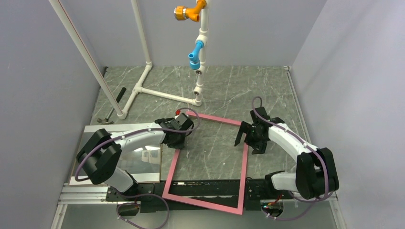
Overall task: Put the photo into the frame
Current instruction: Adjust the photo frame at the center of the board.
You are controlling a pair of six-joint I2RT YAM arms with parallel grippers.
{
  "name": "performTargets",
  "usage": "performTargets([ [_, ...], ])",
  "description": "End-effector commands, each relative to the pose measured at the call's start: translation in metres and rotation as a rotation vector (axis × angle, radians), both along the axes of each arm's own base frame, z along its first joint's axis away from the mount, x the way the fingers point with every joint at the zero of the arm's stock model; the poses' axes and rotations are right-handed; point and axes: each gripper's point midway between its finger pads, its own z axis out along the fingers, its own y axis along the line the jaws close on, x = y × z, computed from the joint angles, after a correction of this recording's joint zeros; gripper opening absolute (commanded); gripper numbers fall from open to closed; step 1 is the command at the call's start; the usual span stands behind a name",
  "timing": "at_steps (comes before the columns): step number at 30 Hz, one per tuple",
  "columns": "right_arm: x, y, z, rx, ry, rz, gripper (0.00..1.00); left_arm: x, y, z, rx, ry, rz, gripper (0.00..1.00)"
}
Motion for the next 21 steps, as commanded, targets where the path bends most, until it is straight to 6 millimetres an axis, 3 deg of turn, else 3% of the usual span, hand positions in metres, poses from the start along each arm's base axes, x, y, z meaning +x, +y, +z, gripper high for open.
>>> performTargets([
  [1, 0.024, 0.017, 0.011, -0.021, -0.075, 0.06, 0.99, 0.013, 0.003, 0.016, -0.072, -0.059, 0.132, 0.0],
  [7, 0.02, 0.034, 0.002, -0.028, -0.068, 0.102, 0.92, 0.018, 0.013, 0.016, -0.074, -0.064, 0.169, 0.0],
  [11, 0.024, 0.027, -0.005, -0.074, -0.083, 0.091, 0.86, 0.018, 0.016, 0.015, -0.058, -0.065, 0.157, 0.07],
  [17, 0.043, 0.016, -0.002, -0.161, -0.128, 0.103, 0.79, 0.019, 0.017, 0.017, -0.047, -0.073, 0.123, 0.39],
  [21, 0.057, 0.01, -0.004, -0.219, -0.148, 0.122, 0.72, 0.022, 0.019, 0.027, -0.047, -0.106, 0.105, 0.76],
])
